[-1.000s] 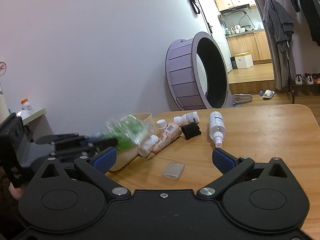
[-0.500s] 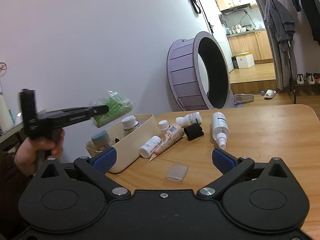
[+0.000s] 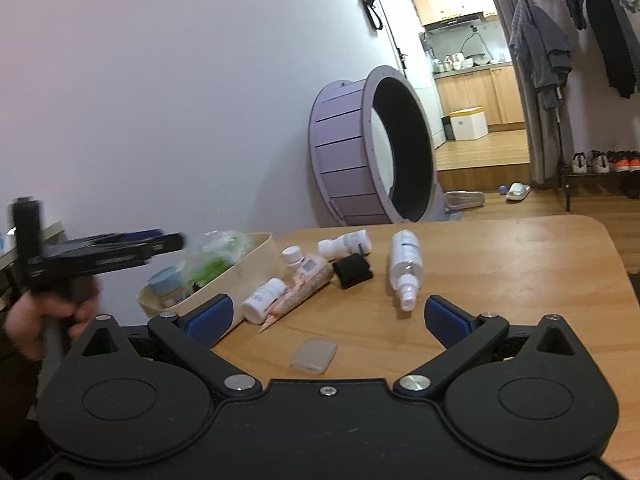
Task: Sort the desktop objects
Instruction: 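Lift the green bag with the left tool into the basket and release, then reach the right tool to the white spray bottle and grasp it, then carry the spray bottle with the right tool into the basket and release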
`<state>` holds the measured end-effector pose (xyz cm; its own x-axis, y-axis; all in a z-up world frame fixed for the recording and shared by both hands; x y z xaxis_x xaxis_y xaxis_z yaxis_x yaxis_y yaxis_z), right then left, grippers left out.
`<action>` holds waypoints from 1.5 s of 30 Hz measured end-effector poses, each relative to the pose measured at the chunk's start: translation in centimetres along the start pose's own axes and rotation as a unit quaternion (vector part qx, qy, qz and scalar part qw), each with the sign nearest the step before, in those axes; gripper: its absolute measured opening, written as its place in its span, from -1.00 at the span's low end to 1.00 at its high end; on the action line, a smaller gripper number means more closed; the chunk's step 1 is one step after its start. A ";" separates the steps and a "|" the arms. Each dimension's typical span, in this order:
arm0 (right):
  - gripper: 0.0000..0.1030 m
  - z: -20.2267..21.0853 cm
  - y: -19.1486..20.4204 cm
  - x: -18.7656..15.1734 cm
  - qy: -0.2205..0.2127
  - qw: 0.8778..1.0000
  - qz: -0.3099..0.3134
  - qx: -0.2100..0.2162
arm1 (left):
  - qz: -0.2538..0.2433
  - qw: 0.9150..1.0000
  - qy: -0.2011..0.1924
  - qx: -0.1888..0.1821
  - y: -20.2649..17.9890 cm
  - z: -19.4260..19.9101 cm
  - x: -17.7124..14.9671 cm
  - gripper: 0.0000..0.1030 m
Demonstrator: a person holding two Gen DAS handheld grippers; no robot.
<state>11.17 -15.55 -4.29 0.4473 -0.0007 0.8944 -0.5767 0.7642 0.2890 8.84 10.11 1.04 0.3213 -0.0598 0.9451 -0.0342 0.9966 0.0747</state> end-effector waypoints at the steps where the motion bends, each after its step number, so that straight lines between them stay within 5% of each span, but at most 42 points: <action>1: 0.99 -0.1 -0.2 0.1 -0.001 1.000 0.000 -0.004 | 0.006 1.000 -0.002 -0.004 -0.2 0.5 -0.1 0.15; 8: 0.99 -2.0 -2.1 0.9 0.006 0.999 0.010 -0.041 | 0.058 0.996 0.000 -0.072 -3.8 3.4 -1.4 0.18; 14: 0.82 -4.9 -3.1 0.8 0.035 0.997 0.038 -0.061 | 0.034 0.992 -0.006 -0.122 -6.8 4.3 -2.7 0.18; 22: 0.15 -8.4 -4.9 0.0 0.082 0.991 0.062 -0.081 | 0.041 0.991 0.001 -0.127 -6.9 3.4 -3.4 0.18; 28: -0.15 -10.6 -5.2 -1.3 0.116 0.987 0.071 -0.081 | 0.055 0.989 0.006 -0.135 -6.8 3.3 -3.4 0.18; 35: -0.47 -11.5 -5.8 -1.4 0.118 0.987 0.061 -0.085 | 0.062 0.989 0.007 -0.135 -6.6 3.3 -3.3 0.18; 37: -0.73 -11.3 -5.8 -1.4 0.117 0.988 0.057 -0.081 | 0.062 0.989 0.007 -0.134 -6.6 3.3 -3.4 0.18; 45: -0.74 -8.5 -4.9 -0.4 0.097 0.990 0.064 -0.082 | 0.055 0.989 0.006 -0.134 -7.0 3.6 -3.4 0.18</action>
<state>19.62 -13.85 -8.94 0.5098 0.2134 0.8334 -0.5244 0.8450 0.1043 4.61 3.10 -1.54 0.3412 0.0492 0.9387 0.1815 0.9764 -0.1172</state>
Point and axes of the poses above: each gripper's, at about its wrist camera, not at the fingertips, and z roughly against the way its jaws point, y to its left, x to its top, the point moved 8 cm from there along -z, roughly the way its jaws point, and after that the axes turned 1 degree about y, right-handed, at the moved point
